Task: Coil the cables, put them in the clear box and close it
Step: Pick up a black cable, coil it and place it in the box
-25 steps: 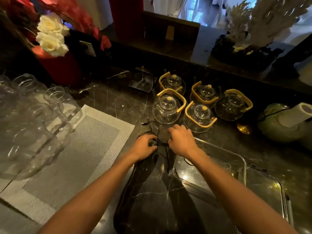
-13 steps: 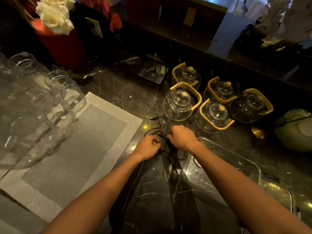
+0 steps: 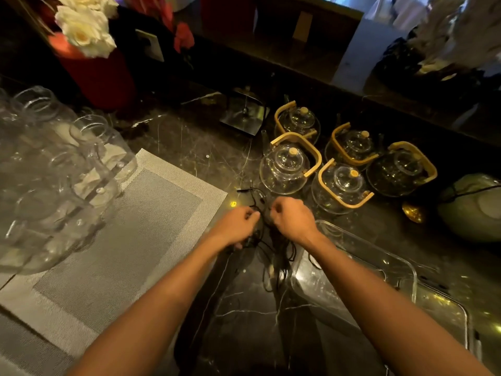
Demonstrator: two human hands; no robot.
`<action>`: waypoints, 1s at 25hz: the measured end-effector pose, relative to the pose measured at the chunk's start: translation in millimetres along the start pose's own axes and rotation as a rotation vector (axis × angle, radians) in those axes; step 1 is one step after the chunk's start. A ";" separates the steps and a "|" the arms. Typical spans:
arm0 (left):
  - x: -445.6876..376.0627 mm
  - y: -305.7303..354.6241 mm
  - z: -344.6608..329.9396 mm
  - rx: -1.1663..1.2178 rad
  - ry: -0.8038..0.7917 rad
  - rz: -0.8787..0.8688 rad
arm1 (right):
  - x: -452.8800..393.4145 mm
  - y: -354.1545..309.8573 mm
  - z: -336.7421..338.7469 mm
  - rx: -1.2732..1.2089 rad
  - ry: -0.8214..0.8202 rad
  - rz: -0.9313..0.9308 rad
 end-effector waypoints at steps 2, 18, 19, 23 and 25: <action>-0.7 7.4 10.3 -0.214 0.050 -0.039 | 11.0 7.8 17.5 -0.144 0.037 -0.009; 94.7 101.1 -3.6 0.161 -0.165 -0.509 | 128.1 -19.5 217.3 -1.496 0.394 0.236; 98.4 99.0 -7.9 0.185 -0.160 -0.508 | 131.6 -18.3 226.7 -1.501 0.402 0.258; 96.1 80.1 -15.8 0.221 -0.083 -0.427 | 141.7 -7.3 271.5 -1.659 0.485 0.410; 91.9 61.9 -14.1 0.353 0.001 -0.319 | 150.2 4.8 293.9 -1.762 0.537 0.483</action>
Point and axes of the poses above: each hand's wrist, its own x-axis away from the middle knuckle, its own z-axis out of the back of the hand, y = z × x, the point moved 5 cm from there along -x, towards the middle knuckle, and after that the axes turned 3 degrees about z, right-handed, at the moved point
